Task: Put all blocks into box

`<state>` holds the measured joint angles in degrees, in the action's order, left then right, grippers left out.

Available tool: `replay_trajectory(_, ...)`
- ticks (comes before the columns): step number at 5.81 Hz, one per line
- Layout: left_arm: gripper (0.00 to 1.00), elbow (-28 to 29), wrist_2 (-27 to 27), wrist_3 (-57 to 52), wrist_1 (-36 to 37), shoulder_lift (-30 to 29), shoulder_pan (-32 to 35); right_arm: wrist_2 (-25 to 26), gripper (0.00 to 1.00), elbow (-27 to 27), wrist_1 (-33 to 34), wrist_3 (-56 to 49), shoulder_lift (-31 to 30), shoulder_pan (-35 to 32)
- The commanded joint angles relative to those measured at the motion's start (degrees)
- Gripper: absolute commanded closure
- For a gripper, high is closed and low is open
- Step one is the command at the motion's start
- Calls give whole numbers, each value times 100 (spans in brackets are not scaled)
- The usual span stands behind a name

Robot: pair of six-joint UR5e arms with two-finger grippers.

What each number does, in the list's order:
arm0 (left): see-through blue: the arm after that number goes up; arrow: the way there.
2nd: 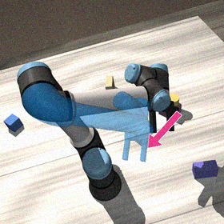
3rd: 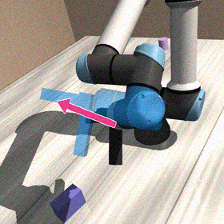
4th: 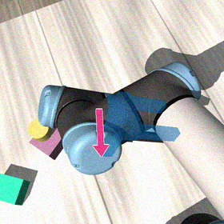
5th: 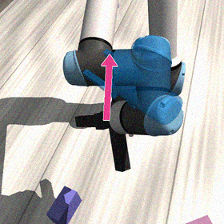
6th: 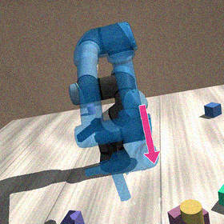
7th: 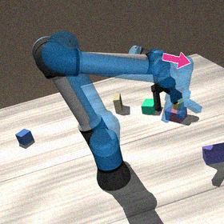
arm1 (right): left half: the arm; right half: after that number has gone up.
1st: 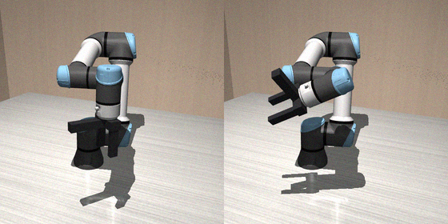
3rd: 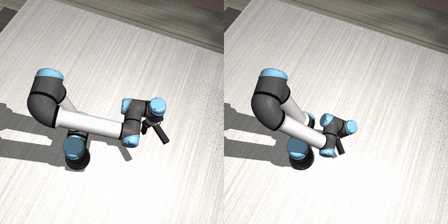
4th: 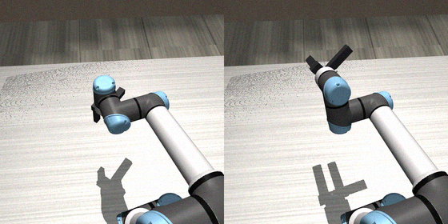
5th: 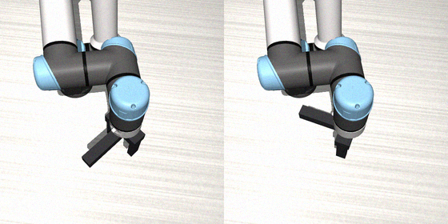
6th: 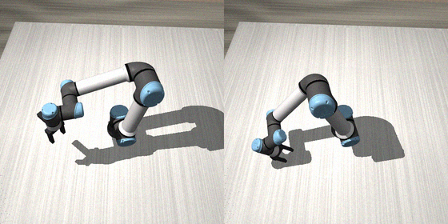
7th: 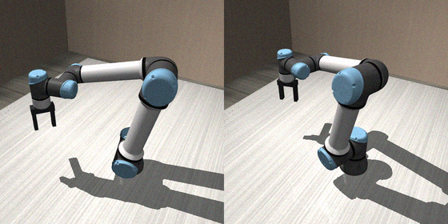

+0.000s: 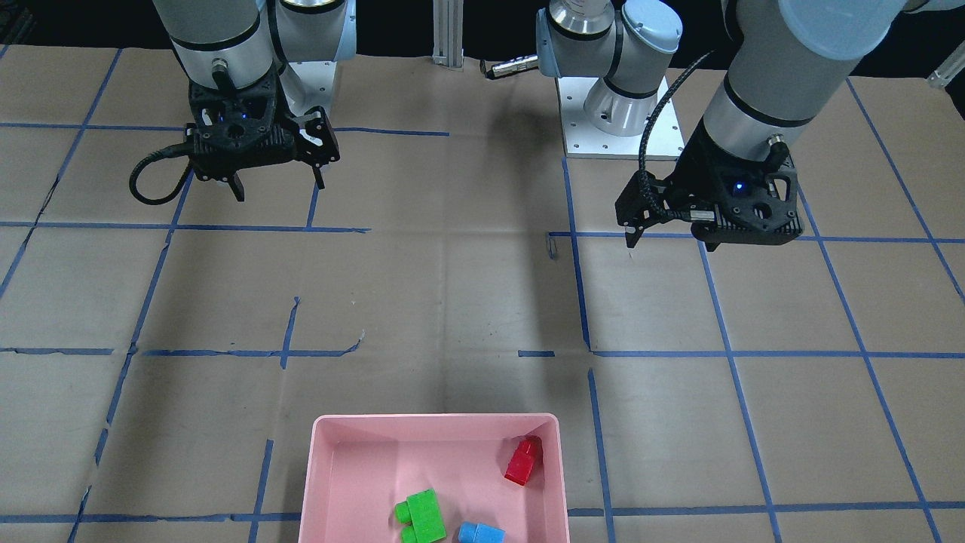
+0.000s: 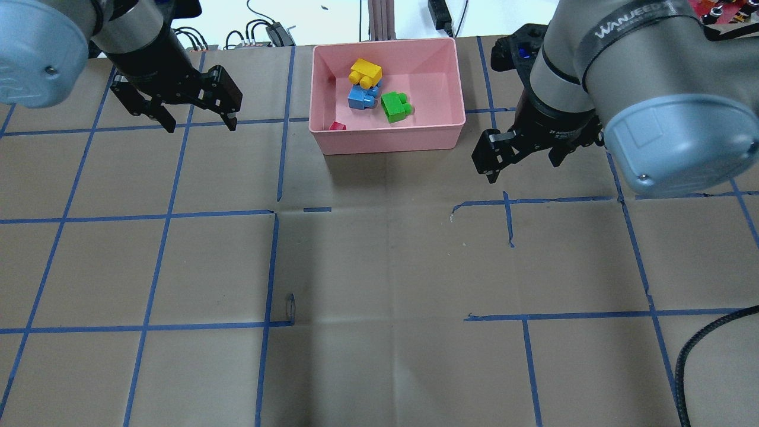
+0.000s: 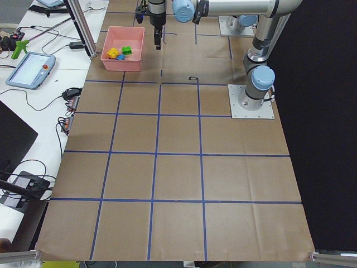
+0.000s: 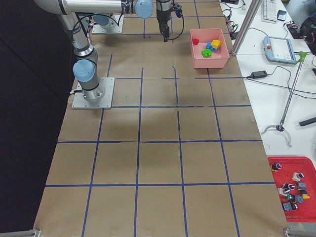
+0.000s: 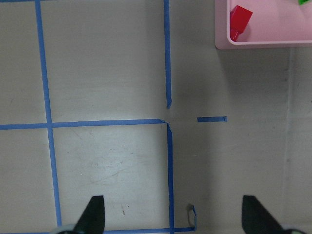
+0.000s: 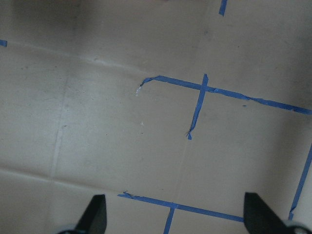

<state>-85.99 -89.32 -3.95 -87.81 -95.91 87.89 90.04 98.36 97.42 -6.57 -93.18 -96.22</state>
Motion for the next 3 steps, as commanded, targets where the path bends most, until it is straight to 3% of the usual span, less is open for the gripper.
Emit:
replay_trajectory(1, 0, -6, -6, -19, -8, 3, 0, 5, 0, 16, -21, 521, 45, 15)
replay_trajectory(3, 0, -6, 2, -27, -8, -6, 0, 5, 0, 16, 14, 762, 63, -2)
